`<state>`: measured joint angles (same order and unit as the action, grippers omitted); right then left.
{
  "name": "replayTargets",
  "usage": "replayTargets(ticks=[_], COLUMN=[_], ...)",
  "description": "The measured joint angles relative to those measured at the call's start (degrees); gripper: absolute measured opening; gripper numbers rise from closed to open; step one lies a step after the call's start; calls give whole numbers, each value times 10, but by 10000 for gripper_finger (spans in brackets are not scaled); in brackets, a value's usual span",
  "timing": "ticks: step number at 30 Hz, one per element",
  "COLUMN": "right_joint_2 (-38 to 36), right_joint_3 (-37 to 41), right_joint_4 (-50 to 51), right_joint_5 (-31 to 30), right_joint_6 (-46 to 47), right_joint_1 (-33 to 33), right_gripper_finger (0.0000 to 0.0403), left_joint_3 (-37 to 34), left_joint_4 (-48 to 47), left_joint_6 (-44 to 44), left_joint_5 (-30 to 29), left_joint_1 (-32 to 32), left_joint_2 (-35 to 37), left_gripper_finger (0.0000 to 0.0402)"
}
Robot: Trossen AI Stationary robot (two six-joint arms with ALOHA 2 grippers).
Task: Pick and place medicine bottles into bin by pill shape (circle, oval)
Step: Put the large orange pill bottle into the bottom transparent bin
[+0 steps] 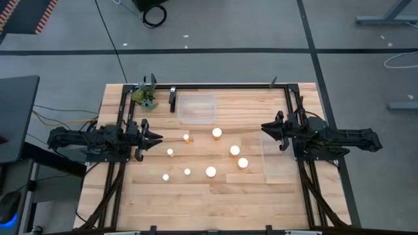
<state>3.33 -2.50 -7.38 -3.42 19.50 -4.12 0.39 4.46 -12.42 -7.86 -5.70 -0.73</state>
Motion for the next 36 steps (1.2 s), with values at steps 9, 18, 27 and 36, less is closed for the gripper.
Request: replayTargets(ticks=[9, 18, 27, 36], right_joint_2=[0, 20, 113, 200], right_joint_3=[0, 0, 0, -2], right_joint_4=[4, -11, -32, -30], right_joint_5=[0, -31, -30, -57], right_joint_6=[46, 83, 86, 123], right_joint_1=[0, 2, 37, 64], right_gripper_finger=[92, 92, 92, 92], left_joint_3=[0, 0, 0, 0], left_joint_4=[0, 0, 0, 0], left_joint_6=[1, 1, 1, 1], left_joint_5=[0, 0, 0, 0], left_joint_1=[0, 0, 0, 0], left_joint_2=[0, 0, 0, 0], left_gripper_finger=[91, 80, 91, 83])
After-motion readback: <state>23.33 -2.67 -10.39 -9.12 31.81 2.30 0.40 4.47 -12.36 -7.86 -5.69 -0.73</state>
